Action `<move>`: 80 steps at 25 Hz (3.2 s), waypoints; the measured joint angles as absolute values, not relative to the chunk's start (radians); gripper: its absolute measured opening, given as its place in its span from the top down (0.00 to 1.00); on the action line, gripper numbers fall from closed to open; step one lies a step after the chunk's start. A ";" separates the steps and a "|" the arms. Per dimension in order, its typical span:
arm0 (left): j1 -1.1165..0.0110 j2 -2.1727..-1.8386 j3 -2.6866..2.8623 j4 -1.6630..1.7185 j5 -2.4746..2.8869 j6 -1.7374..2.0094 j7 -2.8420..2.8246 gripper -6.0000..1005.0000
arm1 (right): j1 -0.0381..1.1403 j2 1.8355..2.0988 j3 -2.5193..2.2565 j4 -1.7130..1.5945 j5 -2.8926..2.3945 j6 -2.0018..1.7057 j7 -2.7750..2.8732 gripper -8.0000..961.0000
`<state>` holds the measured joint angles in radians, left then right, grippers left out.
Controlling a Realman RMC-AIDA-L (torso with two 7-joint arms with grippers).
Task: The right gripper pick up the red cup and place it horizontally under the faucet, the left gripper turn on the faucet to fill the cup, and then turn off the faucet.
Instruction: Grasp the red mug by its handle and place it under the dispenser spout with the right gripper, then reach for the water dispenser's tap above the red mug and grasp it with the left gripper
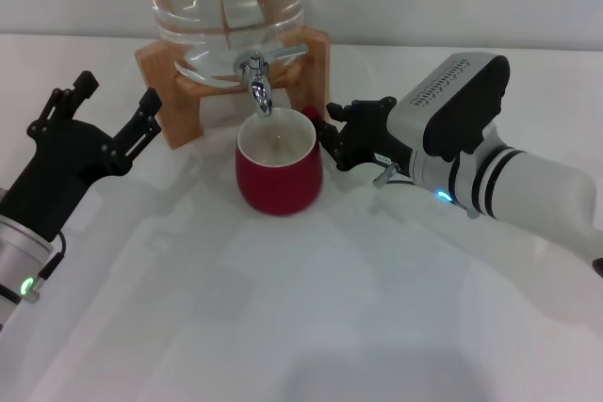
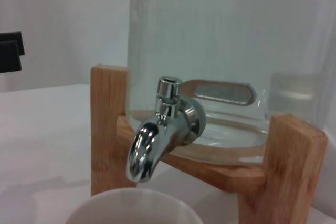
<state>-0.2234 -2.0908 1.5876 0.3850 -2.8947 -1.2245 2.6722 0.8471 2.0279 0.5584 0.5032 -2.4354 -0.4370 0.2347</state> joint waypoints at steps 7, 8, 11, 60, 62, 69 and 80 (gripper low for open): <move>-0.225 -2.091 1.588 0.385 -2.895 -1.224 2.672 0.13 | 0.848 2.028 0.558 0.503 -2.432 -0.437 0.235 0.74; -0.225 -2.091 1.588 0.385 -2.895 -1.224 2.672 0.13 | 0.848 2.028 0.558 0.502 -2.431 -0.438 0.235 0.74; -0.225 -2.091 1.588 0.385 -2.895 -1.225 2.672 0.13 | 0.844 2.028 0.559 0.498 -2.431 -0.441 0.234 0.74; -0.240 -2.085 1.570 0.395 -2.910 -1.230 2.683 0.13 | 0.493 2.007 0.695 0.399 -2.438 -0.974 0.188 0.65; -0.245 -2.084 1.569 0.395 -2.909 -1.230 2.683 0.13 | 0.478 2.007 0.714 0.393 -2.437 -0.989 0.181 0.65; -0.250 -2.083 1.569 0.395 -2.905 -1.232 2.685 0.13 | 0.453 2.014 0.740 0.352 -2.432 -1.048 0.148 0.64; -0.250 -2.086 1.570 0.385 -2.905 -1.273 2.697 0.13 | 0.399 2.017 0.741 0.347 -2.421 -1.176 0.097 0.63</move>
<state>-0.2501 -2.0857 1.5699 0.3850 -2.9049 -1.2728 2.6967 0.3991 2.0172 0.7413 0.3468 -2.4208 -1.1760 0.0972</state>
